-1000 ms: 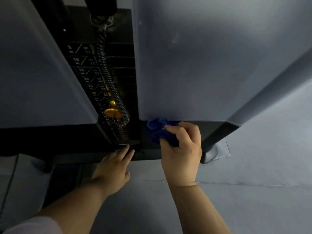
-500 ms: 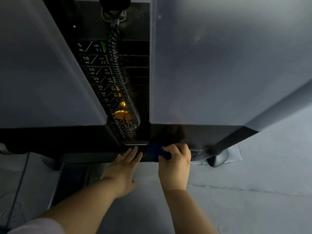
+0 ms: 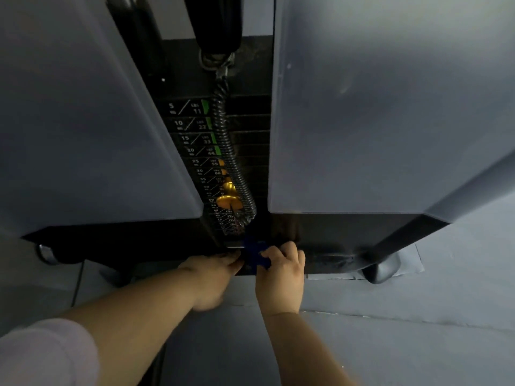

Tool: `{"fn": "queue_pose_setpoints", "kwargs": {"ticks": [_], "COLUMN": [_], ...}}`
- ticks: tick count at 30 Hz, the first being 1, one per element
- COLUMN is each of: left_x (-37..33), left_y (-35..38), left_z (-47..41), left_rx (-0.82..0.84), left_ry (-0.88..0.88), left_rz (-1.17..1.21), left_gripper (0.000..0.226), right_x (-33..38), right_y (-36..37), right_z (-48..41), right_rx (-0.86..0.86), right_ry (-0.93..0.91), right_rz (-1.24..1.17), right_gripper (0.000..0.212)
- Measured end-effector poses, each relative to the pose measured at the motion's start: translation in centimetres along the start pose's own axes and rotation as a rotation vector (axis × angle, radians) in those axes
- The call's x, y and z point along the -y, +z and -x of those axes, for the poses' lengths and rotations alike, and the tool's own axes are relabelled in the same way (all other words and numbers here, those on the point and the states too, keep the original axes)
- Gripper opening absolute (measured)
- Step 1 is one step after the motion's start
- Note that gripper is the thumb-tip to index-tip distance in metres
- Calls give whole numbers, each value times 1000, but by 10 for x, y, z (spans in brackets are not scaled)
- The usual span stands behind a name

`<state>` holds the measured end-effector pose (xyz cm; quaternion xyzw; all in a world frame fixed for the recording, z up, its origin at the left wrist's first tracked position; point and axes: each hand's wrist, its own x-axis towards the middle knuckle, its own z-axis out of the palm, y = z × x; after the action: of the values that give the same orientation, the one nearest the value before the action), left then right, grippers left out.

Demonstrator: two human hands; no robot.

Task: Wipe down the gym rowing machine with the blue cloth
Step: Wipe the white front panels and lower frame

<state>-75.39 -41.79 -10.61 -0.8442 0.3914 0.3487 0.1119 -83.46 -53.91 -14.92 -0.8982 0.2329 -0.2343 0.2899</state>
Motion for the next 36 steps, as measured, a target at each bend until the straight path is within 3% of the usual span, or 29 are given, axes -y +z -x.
{"fn": "queue_pose_setpoints", "kwargs": {"ticks": [3,5,10,13,16,18,20,22,25,29,36], "left_x": [9,9,-3,7,23,43,59,67,63,59,27], "left_y": [-1,-2,-23,-40,-59,-70,-72,-56,-19,0,14], "left_z": [10,15,30,57,88,105,114,113,101,87,62], "left_rx": [14,-60,-317,-435,-760,-922,-1029,-1083,-1126,-1311,-1517], "left_ry": [37,30,57,226,542,631,556,398,220,155,102], "left_rz": [-10,21,96,179,-208,-522,-616,-545,-310,-172,64], "left_gripper": [80,82,97,90,68,46,37,43,55,39,20], "right_x": [-10,-9,21,45,56,59,57,51,45,33,19], "right_y": [3,-7,-64,-88,-99,-97,-86,-72,-50,-20,-6], "right_z": [3,2,-9,-15,-21,-27,-33,-35,-33,-26,-22], "right_rx": [71,125,423,565,731,818,836,847,898,1007,1024], "right_ry": [59,129,483,600,676,659,570,440,190,5,11], "right_rz": [-26,-152,-794,-1233,-1474,-1331,-896,-483,-143,89,170], "right_gripper": [34,29,23,29,48,37,34,40,49,65,70]}}
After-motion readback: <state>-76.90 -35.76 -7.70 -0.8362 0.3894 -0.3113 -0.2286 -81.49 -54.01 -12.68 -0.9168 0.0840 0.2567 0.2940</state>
